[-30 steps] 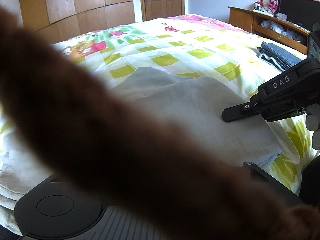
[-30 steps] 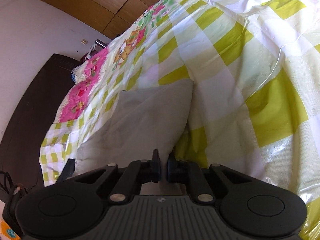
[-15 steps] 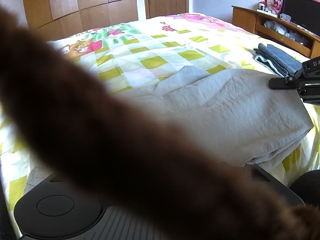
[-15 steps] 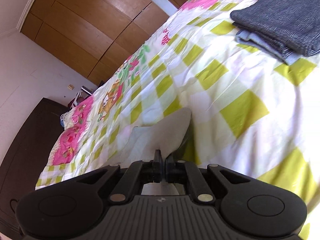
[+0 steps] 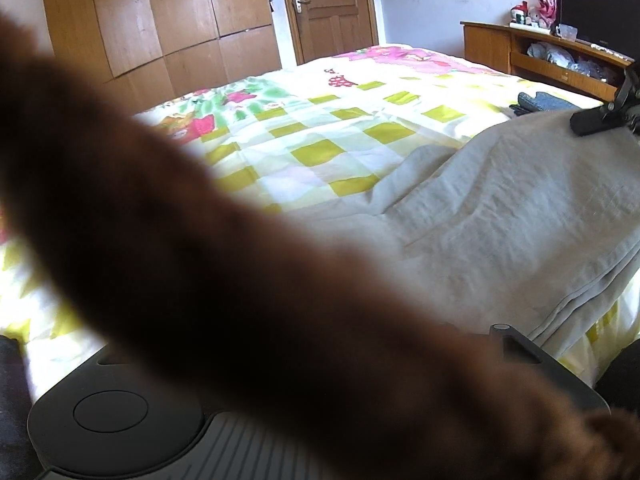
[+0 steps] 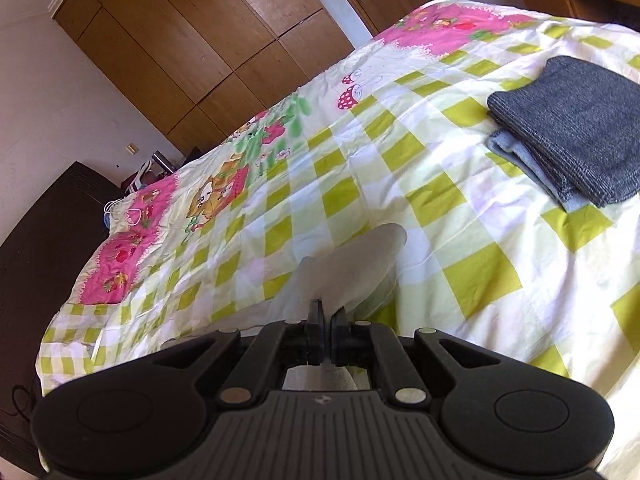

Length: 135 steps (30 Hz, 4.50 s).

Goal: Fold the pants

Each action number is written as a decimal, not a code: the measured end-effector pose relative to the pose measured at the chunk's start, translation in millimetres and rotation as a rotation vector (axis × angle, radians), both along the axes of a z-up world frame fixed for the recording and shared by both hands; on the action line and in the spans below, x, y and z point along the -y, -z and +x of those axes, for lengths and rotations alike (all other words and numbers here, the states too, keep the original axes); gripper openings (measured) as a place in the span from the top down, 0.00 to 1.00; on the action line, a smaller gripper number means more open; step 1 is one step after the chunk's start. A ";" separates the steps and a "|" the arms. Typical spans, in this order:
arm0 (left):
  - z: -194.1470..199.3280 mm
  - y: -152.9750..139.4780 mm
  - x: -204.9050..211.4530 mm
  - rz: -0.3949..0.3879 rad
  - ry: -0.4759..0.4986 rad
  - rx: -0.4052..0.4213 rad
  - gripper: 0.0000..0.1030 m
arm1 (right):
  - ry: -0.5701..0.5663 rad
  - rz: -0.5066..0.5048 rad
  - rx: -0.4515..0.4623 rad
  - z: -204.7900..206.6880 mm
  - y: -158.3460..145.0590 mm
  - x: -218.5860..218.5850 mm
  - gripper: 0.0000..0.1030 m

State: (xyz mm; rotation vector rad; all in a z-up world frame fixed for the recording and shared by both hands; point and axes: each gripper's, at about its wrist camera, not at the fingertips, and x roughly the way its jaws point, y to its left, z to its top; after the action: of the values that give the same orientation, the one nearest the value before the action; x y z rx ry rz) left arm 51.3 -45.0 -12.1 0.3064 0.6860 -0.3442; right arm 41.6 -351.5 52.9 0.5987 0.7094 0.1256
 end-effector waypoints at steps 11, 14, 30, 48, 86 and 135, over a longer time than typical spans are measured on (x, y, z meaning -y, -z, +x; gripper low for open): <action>-2.3 4.6 -53.8 -0.079 0.014 -0.079 0.29 | -0.104 -0.127 0.004 36.7 -51.2 -107.3 0.79; -4.4 6.2 -63.1 -0.127 0.017 -0.086 0.29 | -0.138 -0.136 -0.004 54.2 -54.0 -141.0 0.79; -0.4 4.6 -127.8 -0.245 -0.058 -0.175 0.28 | -0.347 -0.264 -0.138 96.4 2.6 -282.6 0.79; -18.2 -4.1 -149.0 -0.342 -0.080 -0.125 0.28 | -0.417 -0.226 -0.158 97.5 3.6 -315.7 0.72; -20.1 -3.8 -168.8 -0.412 -0.222 -0.157 0.76 | -0.507 -0.343 -0.164 133.1 46.6 -358.9 0.79; 41.2 -8.5 -123.5 -0.103 -0.288 -0.031 0.53 | -0.384 -0.308 0.067 28.7 63.3 -213.3 0.67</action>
State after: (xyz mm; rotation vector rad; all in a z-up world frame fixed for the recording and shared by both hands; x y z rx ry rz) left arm 92.6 78.5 -3.6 0.1024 0.7295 -0.1093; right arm 70.3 -138.1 -10.4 0.1587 0.7552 0.3830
